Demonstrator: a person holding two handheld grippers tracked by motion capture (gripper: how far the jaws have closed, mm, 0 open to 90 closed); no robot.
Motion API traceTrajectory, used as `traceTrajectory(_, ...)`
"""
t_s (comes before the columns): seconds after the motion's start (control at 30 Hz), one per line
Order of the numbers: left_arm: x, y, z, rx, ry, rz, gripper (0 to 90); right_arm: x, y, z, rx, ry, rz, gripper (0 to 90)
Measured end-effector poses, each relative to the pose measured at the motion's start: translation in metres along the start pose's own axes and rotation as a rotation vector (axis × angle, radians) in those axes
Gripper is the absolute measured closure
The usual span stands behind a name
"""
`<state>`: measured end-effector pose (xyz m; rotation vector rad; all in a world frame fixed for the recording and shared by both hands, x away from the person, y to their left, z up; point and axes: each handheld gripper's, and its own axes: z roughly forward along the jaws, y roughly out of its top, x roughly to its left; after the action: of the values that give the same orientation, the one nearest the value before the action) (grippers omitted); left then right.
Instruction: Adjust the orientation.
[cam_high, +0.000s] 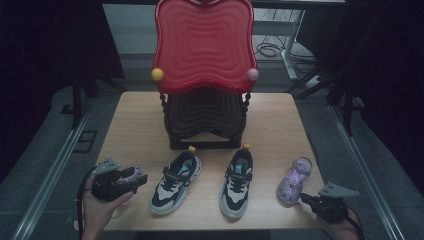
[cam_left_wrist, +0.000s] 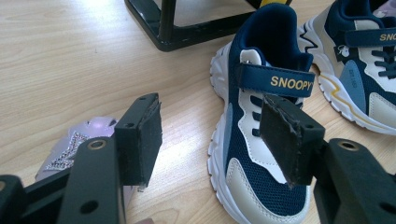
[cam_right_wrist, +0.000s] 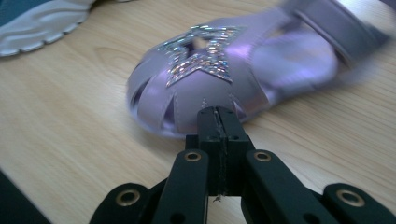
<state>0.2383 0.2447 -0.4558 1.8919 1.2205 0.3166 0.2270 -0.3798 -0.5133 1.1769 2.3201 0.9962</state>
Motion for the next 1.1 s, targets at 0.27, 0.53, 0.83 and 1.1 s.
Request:
traceTrajectory(0.27, 0.0, -0.001, 0.003, 0.024, -0.007, 0.003, 38.2, 0.021, 0.015, 0.015, 0.009, 0.001, -0.067, 89.4)
traceTrajectory(0.53, -0.001, -0.001, 0.004, 0.033, -0.008, 0.004, 37.7, 0.027, 0.02, 0.02, -0.001, -0.024, -0.065, 89.4)
traceTrajectory(0.83, -0.001, -0.002, 0.006, 0.055, -0.013, 0.011, 37.3, 0.037, 0.027, 0.028, -0.012, -0.058, -0.062, 89.4)
traceTrajectory(1.1, -0.002, -0.003, 0.009, 0.068, -0.017, 0.016, 37.2, 0.043, 0.035, 0.038, -0.013, -0.087, -0.074, 89.4)
